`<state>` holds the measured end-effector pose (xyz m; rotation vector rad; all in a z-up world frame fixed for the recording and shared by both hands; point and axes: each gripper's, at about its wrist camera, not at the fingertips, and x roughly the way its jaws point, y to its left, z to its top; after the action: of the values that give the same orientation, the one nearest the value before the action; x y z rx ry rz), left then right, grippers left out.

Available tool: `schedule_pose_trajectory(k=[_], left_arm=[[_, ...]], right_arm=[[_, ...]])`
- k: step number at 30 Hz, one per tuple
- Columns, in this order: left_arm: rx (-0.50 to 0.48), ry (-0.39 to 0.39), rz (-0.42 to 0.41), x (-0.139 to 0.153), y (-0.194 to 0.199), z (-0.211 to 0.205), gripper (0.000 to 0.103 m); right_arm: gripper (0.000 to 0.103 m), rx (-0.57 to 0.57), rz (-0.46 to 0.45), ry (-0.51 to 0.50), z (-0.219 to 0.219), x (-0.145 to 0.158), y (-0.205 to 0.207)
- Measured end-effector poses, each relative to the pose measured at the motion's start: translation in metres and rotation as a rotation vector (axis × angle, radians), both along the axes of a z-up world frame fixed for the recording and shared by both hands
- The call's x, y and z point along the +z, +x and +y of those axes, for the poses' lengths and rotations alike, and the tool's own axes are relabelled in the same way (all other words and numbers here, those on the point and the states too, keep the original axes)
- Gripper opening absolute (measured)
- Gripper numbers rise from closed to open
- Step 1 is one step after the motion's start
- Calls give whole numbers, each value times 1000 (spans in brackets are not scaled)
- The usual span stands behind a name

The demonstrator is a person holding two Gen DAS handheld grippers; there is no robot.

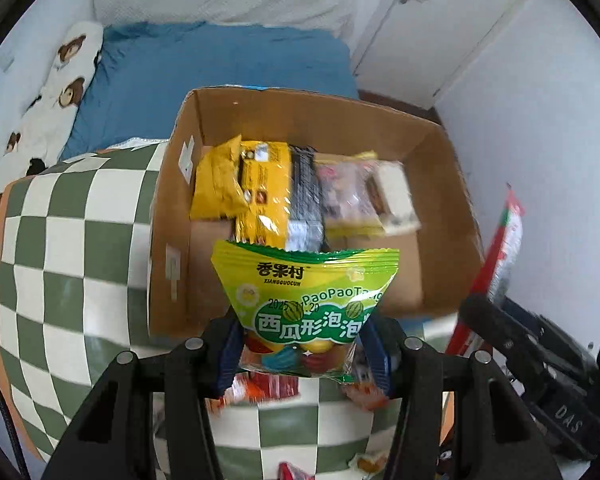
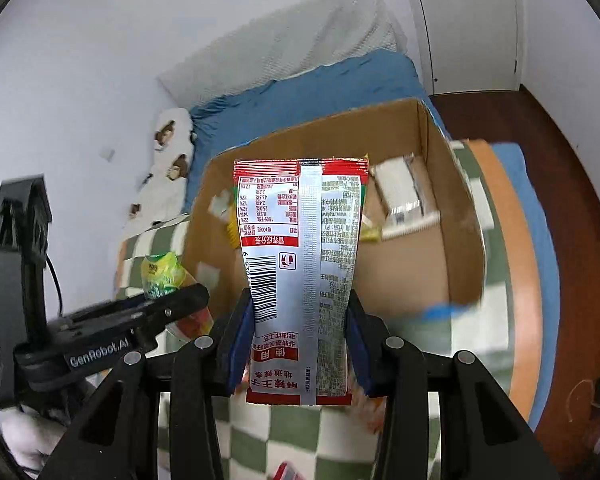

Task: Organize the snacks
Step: 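Carry both packets into the box and open both tools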

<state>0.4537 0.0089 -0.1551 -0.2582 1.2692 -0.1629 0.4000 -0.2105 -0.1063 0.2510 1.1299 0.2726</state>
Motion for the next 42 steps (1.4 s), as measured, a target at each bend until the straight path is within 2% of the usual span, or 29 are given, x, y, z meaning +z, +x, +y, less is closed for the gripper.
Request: schedule_pose_trajectory(k=[4,9,18,20,22,23,24,29,36,42], left_arm=[[14,4,87,-36,42,7,50],[17,18,178,-75,67,8,50],[31,29,299,-127,69,9,50],[31,24,315,-134,66,10,51],[34,9,332,-139,64,11,63],[32,3,328,-139,64,12,77],[34,1,316,-138,63,12,80],[18,23,282,-127,63,7,91],[17,34,212,-101,66,3,93],[9,69,80,-61,48,-1,93]], right_arm=[[45,-21,47,-38,5,-20,46],[45,-22,111,-90,11,-55,83],[45,36,234,-176,18,-115,100],[49,51,297,-176,20,-128,102],[74,63,358,-206,21,-142,105],[81,67,362,-218,21,-145,106],[90,67,369,-227,20,-147,106],[94,71,373,-252,19,-150,105],[96,58,327,-252,15,-134,99],[96,37,237,-235,10,-105,87]])
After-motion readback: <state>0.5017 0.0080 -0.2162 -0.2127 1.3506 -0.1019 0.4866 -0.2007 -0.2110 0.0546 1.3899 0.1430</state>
